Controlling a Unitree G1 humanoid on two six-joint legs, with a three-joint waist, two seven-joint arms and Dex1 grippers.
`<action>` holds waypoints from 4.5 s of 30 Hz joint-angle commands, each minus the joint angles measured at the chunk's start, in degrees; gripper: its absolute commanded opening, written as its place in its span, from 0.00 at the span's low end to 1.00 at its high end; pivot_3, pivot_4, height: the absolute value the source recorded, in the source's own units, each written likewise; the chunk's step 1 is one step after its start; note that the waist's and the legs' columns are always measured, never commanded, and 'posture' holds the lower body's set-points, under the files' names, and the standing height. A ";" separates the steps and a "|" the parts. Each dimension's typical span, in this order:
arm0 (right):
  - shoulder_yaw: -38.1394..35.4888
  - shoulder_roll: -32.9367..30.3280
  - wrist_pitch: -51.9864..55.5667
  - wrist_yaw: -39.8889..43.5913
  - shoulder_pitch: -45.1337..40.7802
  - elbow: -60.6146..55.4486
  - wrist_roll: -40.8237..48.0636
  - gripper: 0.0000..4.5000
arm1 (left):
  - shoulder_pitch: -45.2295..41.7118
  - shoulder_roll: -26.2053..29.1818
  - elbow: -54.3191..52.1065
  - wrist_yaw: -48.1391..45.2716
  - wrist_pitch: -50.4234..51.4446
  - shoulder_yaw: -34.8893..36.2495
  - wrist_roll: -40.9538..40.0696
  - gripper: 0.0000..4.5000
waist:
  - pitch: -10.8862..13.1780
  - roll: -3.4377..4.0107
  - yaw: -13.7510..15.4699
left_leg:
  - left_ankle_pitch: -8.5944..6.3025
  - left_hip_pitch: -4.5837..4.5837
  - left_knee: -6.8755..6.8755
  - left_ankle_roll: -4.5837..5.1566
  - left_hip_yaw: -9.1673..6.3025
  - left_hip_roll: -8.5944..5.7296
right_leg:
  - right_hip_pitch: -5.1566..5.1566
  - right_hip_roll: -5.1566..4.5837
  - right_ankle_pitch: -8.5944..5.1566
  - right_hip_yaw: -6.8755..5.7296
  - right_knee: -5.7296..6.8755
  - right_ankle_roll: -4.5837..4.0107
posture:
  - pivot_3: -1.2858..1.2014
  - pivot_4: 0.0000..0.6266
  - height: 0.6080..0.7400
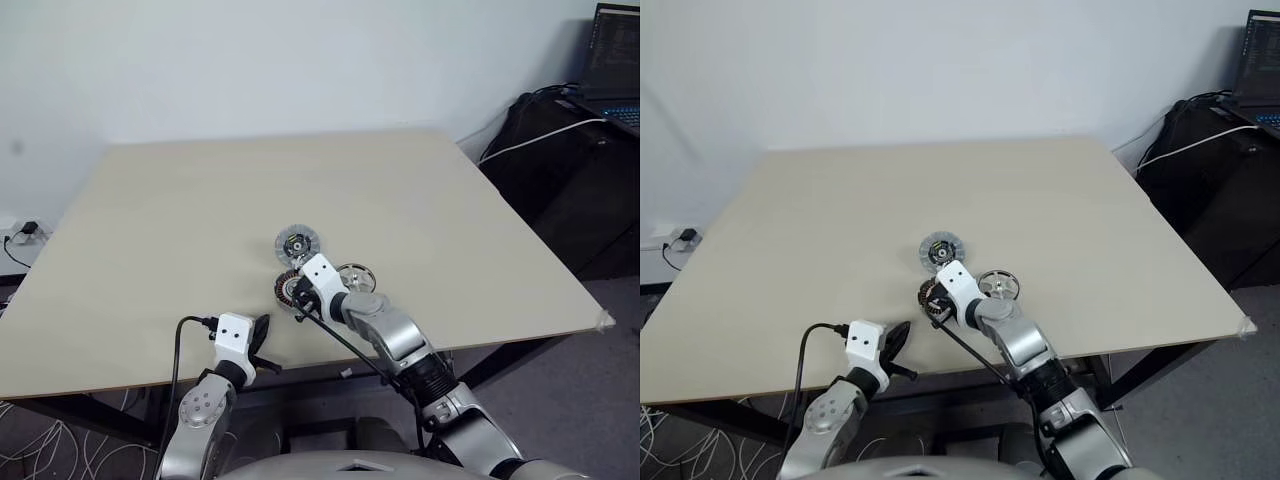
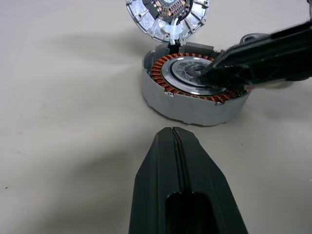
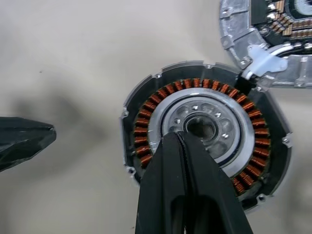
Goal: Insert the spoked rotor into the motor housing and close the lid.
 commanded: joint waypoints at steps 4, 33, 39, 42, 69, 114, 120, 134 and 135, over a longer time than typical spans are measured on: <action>-1.29 0.84 -1.40 -0.55 -1.30 -0.86 -0.22 0.01 | -0.75 -0.16 -3.72 0.02 0.53 -0.64 -0.51 0.00 | 0.01 0.02 -0.01 | 0.00 0.00 -0.01 0.00 0.00 0.00 | -0.01 0.00 0.00 0.00 0.00 0.00 | 0.52 0.00 1.00; -2.11 2.50 -5.56 -2.38 -2.55 3.10 -1.51 0.01 | -0.67 -0.21 -3.76 0.19 0.48 -0.74 -0.79 0.00 | 0.06 0.09 -0.17 | 0.01 0.00 -0.07 0.00 0.00 0.00 | -0.04 0.00 -0.01 0.01 0.00 -0.02 | 0.52 0.00 1.00; -1.83 1.71 -4.92 -1.51 -0.98 2.21 -1.81 0.01 | -0.79 -0.26 -3.42 0.24 0.31 -0.62 -0.82 0.00 | 0.06 0.10 -0.23 | 0.01 0.00 -0.08 -0.01 0.00 0.00 | -0.04 0.00 -0.01 0.01 0.00 -0.03 | 0.52 0.00 1.00; -1.82 0.66 -3.82 -0.74 0.60 -0.05 -1.51 0.01 | -0.84 -0.28 -3.29 0.27 0.32 -0.59 -0.83 0.00 | 0.06 0.11 -0.23 | 0.01 0.00 -0.08 0.00 0.00 -0.01 | -0.04 0.00 -0.01 0.02 0.00 -0.02 | 0.52 0.00 1.00; -4.26 2.35 -5.51 -3.25 0.41 -3.47 -0.67 0.01 | -1.47 -0.07 -2.26 0.29 0.62 -0.23 -1.29 0.00 | 0.08 0.16 -0.03 | 0.02 0.00 -0.09 0.00 0.00 0.00 | -0.04 0.00 -0.02 0.01 -0.01 -0.03 | 0.52 0.00 1.00; -2.35 4.69 -8.22 -2.83 -1.71 0.78 -2.79 0.01 | -1.68 -0.32 -1.37 0.80 0.32 0.13 -2.09 0.00 | 0.06 0.22 -0.52 | 0.05 0.02 -0.15 -0.01 -0.03 -0.02 | -0.06 0.01 0.05 0.02 0.01 -0.13 | 0.52 0.00 1.00; 1.05 2.62 -5.72 -1.44 0.12 4.56 -5.26 0.01 | -1.61 -0.53 -1.38 0.92 0.12 0.13 -2.14 0.00 | 0.06 0.21 -0.54 | 0.06 0.02 -0.15 -0.02 -0.03 -0.02 | -0.06 0.02 0.03 0.01 0.01 -0.14 | 0.52 0.00 1.00; -3.68 3.09 -9.37 -0.75 -1.60 0.61 -2.44 0.01 | -1.80 -0.49 -1.32 0.57 0.37 0.22 -2.21 0.00 | -0.34 0.39 -0.61 | 0.06 0.17 -0.15 -0.08 -0.05 -0.01 | 0.05 0.04 -0.03 0.02 0.04 -0.04 | 0.52 0.00 1.00; -3.97 3.28 -9.56 -0.87 -2.05 0.85 -2.43 0.01 | -1.77 -0.49 -1.35 0.57 0.39 0.22 -2.21 0.00 | -0.33 0.39 -0.61 | 0.07 0.15 -0.16 -0.06 -0.05 -0.02 | 0.03 0.04 -0.04 0.01 0.04 -0.05 | 0.52 0.00 1.00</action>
